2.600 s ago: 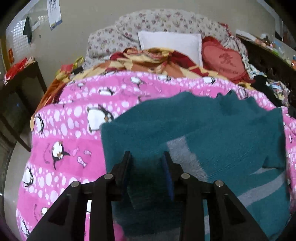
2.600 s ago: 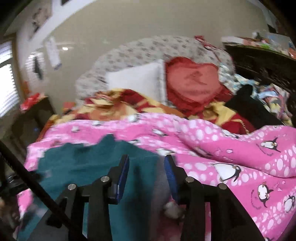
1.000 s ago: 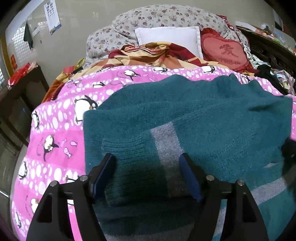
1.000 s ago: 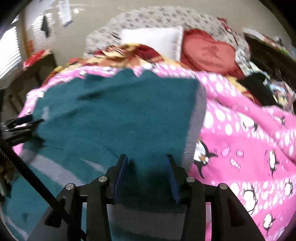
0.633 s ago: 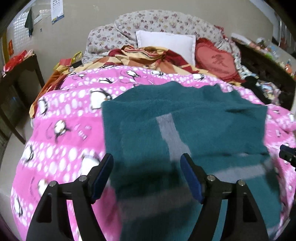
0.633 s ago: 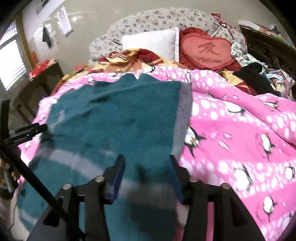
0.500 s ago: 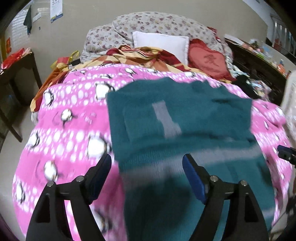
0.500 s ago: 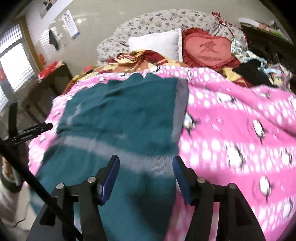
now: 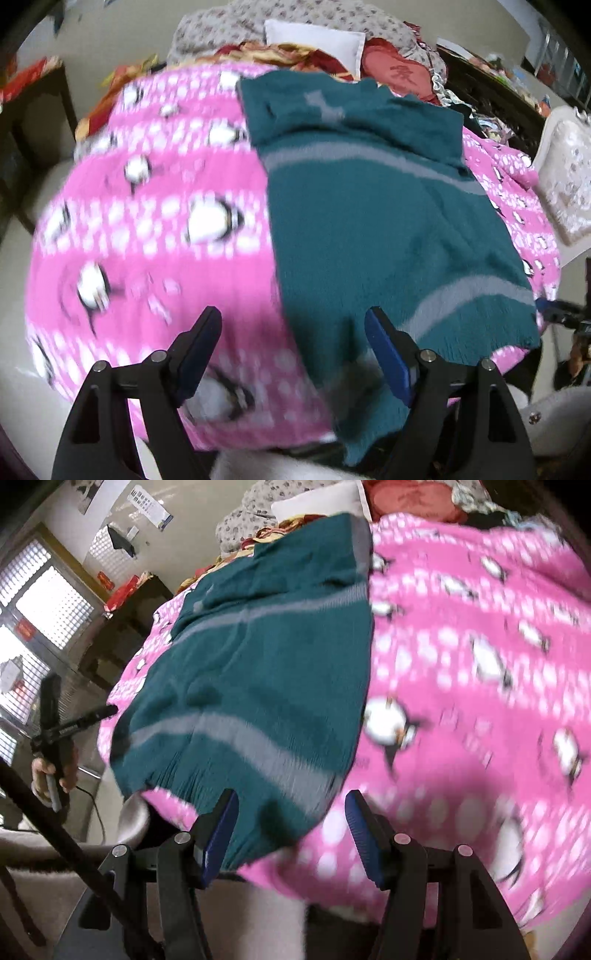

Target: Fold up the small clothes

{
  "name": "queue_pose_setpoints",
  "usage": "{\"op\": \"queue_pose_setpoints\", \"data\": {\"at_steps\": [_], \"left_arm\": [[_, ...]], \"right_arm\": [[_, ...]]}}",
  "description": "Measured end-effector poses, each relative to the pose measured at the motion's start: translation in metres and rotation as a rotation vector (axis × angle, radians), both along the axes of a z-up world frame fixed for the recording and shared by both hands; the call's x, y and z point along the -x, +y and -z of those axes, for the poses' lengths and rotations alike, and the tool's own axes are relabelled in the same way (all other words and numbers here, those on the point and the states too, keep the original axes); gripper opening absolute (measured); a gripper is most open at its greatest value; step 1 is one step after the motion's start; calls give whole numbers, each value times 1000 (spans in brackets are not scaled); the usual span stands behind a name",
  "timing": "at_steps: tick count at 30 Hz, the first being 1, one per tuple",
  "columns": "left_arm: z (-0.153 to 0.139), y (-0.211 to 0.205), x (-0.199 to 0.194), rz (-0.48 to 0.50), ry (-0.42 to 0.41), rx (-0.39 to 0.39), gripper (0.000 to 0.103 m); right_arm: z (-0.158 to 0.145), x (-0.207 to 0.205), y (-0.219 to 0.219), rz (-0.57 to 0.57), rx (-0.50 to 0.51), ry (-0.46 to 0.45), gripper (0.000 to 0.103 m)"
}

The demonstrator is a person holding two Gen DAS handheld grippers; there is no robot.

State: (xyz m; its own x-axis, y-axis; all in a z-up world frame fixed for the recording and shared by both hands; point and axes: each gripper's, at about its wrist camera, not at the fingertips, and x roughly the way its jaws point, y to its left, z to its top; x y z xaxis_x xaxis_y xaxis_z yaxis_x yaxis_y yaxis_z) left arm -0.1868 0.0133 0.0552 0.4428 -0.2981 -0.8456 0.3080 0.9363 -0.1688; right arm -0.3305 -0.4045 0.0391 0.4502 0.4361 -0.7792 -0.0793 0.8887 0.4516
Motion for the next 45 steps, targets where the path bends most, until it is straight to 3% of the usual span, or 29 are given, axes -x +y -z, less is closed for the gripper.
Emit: {"op": "queue_pose_setpoints", "data": {"at_steps": [4,7,11,15,16,18,20,22,24,25,28,33,45], "left_arm": [[26,-3,14,6,61,23,79],[30,-13,23,23,4,-19,82],[31,-17,28,24,18,40,90],[35,-29,35,35,20,16,93],[35,-32,35,37,21,12,93],[35,-37,36,40,24,-4,93],[33,-40,35,27,22,-28,80],[27,-43,35,27,1,-80,38],[19,-41,35,47,-4,-70,17],[14,-38,33,56,18,-26,7],[6,-32,26,73,51,52,6],[-3,-33,20,97,43,82,6],[-33,-14,-2,88,48,183,5]], "right_arm": [[12,5,4,15,-70,1,65],[17,1,0,29,-176,-9,67],[22,-2,3,0,-226,-6,69],[26,-9,9,-6,-282,-13,68],[26,-10,12,-11,-278,-18,68],[24,-14,18,-32,-262,-28,56],[23,-20,26,-48,-234,-28,28],[14,-23,32,-75,-188,-52,14],[0,-25,35,-101,-203,-90,12],[-7,-26,35,-110,-216,-111,11],[-32,-30,35,-124,-225,-185,10],[-59,-38,28,-118,-258,-279,9],[-87,-55,13,-97,-277,-365,9]]}}
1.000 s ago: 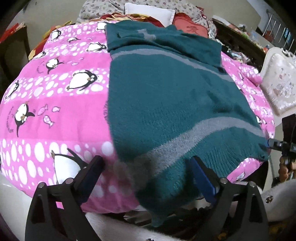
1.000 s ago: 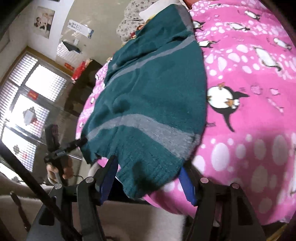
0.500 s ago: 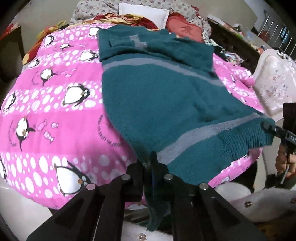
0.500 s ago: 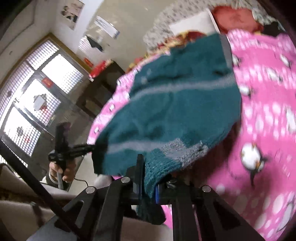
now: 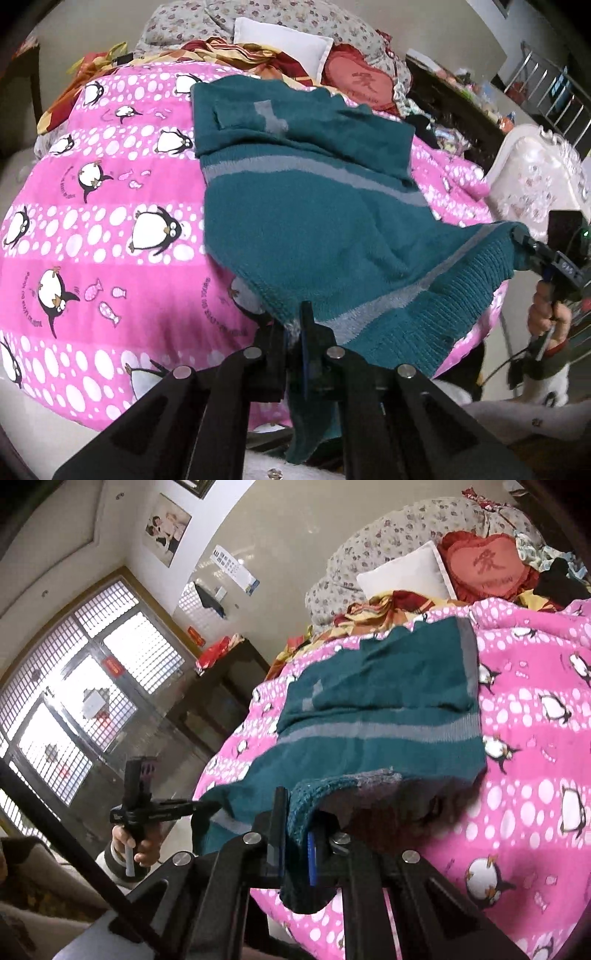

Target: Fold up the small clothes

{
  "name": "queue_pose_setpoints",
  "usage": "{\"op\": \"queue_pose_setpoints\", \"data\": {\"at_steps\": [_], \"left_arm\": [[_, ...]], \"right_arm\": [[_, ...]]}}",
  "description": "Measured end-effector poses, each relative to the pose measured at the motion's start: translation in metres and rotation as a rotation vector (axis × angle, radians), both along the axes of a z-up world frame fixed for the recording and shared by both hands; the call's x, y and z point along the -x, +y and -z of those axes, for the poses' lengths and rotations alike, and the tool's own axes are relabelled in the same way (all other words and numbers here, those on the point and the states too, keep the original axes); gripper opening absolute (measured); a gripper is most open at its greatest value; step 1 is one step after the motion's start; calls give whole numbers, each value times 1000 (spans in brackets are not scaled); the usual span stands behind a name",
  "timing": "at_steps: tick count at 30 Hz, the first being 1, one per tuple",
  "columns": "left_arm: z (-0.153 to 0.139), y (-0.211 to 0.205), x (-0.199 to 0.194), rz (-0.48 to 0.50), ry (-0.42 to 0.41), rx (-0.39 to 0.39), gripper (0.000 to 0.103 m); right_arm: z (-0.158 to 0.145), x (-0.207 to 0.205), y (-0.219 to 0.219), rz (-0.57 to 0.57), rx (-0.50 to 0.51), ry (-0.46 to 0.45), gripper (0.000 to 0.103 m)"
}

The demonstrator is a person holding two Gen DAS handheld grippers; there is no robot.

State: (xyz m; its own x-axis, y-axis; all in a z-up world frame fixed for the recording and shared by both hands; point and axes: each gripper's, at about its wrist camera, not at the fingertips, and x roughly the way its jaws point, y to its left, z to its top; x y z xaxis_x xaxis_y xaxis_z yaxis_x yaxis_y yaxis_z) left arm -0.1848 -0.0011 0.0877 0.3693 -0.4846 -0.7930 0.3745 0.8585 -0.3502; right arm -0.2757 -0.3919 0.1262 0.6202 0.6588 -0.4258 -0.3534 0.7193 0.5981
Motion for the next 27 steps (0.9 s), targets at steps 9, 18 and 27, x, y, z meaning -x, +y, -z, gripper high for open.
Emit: {"op": "queue_pose_setpoints", "data": {"at_steps": [9,18,27], "left_arm": [[-47,4,-52,-25,-74,75,5],[-48,3,-161,-108,-21,149,5],[-21,-19,-253,-174,15,66,5]], "right_arm": [[-36,-58,-5,11,-23,-100,9],[-24,-166,-36,147,-53,-25,9],[15,-262,-59,255,-41,87,8]]}}
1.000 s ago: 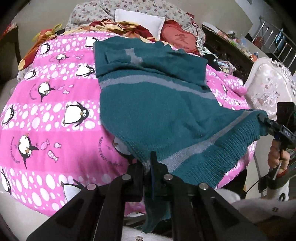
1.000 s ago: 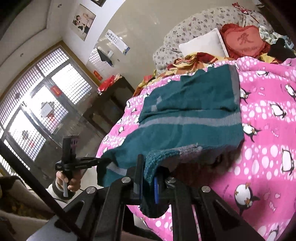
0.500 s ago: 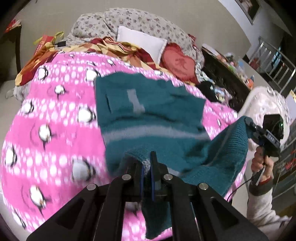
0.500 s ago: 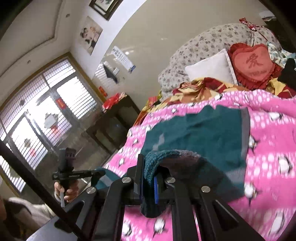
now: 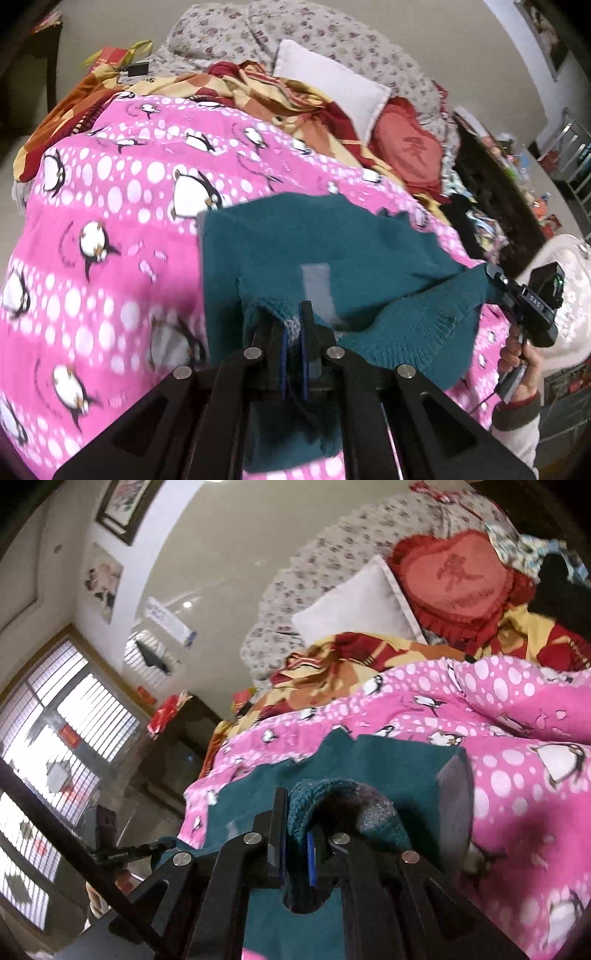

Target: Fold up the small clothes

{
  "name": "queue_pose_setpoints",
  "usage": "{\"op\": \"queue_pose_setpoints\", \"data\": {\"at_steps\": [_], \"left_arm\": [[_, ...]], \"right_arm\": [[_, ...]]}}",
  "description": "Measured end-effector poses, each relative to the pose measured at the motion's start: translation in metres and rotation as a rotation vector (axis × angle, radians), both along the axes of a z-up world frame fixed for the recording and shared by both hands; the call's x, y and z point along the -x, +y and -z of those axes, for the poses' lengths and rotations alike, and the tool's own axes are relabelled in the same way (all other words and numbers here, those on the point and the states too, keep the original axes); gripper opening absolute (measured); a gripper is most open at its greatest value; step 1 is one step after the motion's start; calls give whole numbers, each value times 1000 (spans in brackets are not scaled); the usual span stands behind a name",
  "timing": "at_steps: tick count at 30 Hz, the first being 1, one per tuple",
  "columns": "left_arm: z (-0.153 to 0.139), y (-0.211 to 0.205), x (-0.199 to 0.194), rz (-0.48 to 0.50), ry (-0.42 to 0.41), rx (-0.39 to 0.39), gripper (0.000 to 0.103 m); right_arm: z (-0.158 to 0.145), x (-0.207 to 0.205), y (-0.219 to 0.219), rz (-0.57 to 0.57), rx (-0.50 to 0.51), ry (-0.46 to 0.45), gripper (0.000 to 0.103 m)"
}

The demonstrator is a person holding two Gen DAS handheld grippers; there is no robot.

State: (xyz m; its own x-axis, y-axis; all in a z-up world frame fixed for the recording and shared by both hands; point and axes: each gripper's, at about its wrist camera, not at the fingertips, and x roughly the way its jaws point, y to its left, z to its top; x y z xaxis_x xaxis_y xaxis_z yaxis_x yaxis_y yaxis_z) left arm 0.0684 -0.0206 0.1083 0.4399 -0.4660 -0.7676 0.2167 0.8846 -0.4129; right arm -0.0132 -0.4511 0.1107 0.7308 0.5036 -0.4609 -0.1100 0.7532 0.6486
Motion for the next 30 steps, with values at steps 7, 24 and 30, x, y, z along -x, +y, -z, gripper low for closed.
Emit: {"op": "queue_pose_setpoints", "data": {"at_steps": [7,24,30], "left_arm": [[13,-5,-41,2,51,-9,7],[-42,0,38,108,-172,-162,62],[-4,-29,63,203,-94,-232,62]], "right_arm": [[14,-32,-7,81,125,68,16],[-18,44,104,-256,475,-56,50],[6,1,118,-259,490,-3,50]]}}
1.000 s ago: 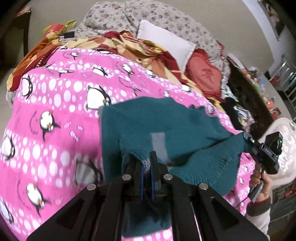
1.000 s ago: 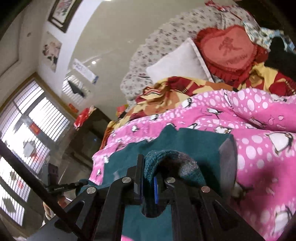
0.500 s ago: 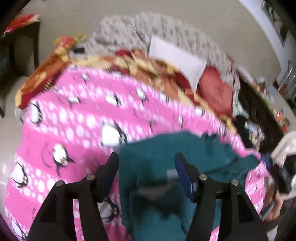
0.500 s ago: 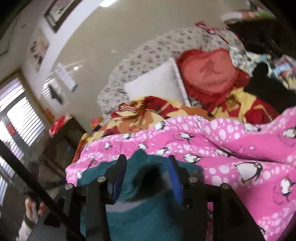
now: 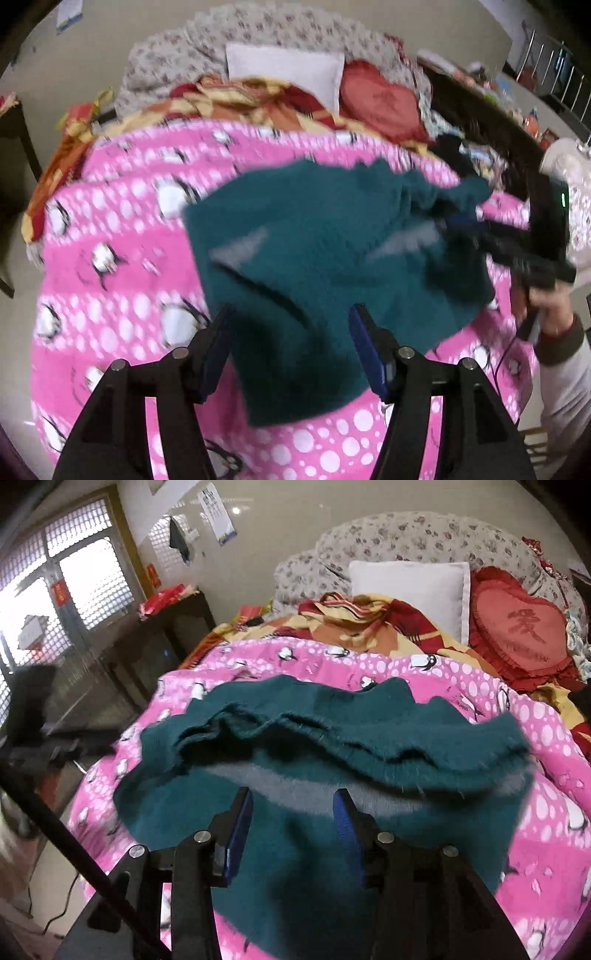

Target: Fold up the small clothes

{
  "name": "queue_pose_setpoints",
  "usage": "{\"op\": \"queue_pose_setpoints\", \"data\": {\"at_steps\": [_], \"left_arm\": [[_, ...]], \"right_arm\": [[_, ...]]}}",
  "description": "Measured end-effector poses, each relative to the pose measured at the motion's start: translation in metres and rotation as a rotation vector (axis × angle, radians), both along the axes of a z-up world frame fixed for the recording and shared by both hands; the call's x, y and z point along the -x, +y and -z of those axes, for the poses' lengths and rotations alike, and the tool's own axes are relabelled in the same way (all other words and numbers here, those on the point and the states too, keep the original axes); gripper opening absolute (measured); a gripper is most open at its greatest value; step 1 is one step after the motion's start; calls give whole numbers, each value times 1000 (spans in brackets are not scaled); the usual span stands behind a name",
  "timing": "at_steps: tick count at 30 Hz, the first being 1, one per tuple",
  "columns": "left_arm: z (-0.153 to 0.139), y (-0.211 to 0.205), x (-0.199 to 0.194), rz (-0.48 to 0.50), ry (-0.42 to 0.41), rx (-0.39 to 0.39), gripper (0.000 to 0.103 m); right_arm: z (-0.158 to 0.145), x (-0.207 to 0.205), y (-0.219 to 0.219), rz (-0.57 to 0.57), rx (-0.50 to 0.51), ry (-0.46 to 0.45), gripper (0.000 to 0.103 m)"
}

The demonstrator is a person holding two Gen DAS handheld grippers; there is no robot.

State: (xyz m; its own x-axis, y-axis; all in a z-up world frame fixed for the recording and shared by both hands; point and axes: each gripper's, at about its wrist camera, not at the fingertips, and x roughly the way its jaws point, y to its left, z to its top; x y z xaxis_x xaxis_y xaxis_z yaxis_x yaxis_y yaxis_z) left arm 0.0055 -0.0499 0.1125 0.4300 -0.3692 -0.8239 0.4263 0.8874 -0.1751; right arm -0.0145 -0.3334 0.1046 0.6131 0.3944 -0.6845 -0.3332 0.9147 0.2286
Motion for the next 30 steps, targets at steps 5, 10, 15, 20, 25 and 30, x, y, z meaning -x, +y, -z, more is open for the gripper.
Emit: {"op": "queue_pose_setpoints", "data": {"at_steps": [5,10,15,20,25,30], "left_arm": [[25,-24,-20,5,33,-51,62],[21,-34,-61,-62,-6,-27,62],[20,-22,-94,-175,-3,11,62],[13,0,-97,-235,-34,30,62],[2,11,-81,-173,-88,83,83],[-2,20,-87,-83,-100,153,94]], "right_arm": [[4,-38,-1,81,-56,-11,50],[12,-72,-4,170,-41,3,50],[13,-70,-12,194,-63,2,50],[-7,-37,-25,207,-44,-39,58],[-20,-1,-58,280,54,-114,73],[-13,-8,-88,308,38,-67,76]]}}
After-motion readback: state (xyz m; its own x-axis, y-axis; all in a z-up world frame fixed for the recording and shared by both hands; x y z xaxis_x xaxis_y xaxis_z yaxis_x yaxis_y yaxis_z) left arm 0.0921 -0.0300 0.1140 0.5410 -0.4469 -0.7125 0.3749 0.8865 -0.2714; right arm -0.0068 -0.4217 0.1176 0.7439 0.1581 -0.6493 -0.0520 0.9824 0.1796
